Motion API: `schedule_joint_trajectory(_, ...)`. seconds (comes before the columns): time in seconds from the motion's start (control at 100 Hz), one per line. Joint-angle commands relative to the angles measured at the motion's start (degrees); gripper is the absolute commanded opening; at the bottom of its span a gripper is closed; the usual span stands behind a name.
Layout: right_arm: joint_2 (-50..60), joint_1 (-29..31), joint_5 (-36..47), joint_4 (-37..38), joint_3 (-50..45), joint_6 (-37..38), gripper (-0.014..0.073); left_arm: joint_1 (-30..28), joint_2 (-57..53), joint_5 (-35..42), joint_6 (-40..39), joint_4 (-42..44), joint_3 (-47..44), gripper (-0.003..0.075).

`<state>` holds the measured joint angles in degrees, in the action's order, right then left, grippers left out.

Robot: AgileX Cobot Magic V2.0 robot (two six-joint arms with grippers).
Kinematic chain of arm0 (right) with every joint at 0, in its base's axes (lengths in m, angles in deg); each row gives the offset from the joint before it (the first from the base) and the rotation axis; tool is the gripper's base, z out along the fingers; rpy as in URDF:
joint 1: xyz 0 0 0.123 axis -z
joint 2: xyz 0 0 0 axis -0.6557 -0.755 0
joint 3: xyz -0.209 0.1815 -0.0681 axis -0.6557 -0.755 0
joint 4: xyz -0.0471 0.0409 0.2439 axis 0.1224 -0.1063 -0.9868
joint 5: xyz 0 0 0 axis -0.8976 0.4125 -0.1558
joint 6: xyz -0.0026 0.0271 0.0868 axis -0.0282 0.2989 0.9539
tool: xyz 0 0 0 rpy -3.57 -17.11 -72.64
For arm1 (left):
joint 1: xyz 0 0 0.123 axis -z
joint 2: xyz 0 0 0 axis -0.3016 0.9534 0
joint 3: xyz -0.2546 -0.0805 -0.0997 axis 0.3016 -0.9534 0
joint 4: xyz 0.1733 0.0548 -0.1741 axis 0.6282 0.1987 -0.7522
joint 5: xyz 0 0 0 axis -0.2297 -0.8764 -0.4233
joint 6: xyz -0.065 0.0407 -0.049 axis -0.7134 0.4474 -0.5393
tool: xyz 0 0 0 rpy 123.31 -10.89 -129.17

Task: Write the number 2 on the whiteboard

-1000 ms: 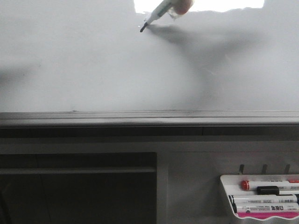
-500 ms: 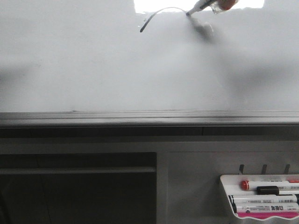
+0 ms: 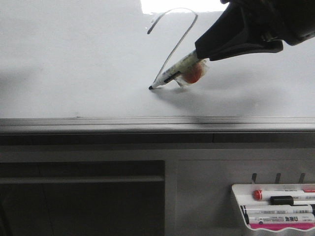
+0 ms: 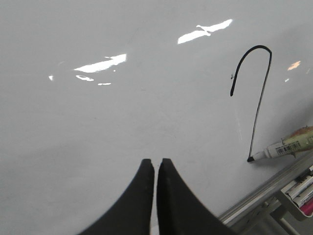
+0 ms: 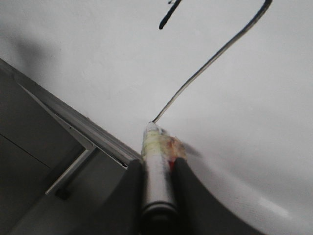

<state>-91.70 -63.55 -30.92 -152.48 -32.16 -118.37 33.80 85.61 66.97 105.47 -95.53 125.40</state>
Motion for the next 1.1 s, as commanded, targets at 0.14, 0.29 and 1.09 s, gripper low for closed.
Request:
schedule_joint_trajectory(0.14,10.3,0.6,17.7,-2.2,-5.2,-1.0,-0.0051,-0.1,-1.1,2.0,-0.6,-1.8,1.7,-0.002)
schedule_joint_trajectory(0.29,18.1,0.6,17.4,-3.3,-9.2,-1.0,-0.0051,-0.1,-1.1,2.0,-0.6,-3.1,1.7,-0.002)
schedule_joint_trajectory(1.09,4.6,0.6,-23.1,-1.0,6.3,0.8,-0.0051,19.2,-0.9,-1.0,11.8,-7.0,1.7,0.034)
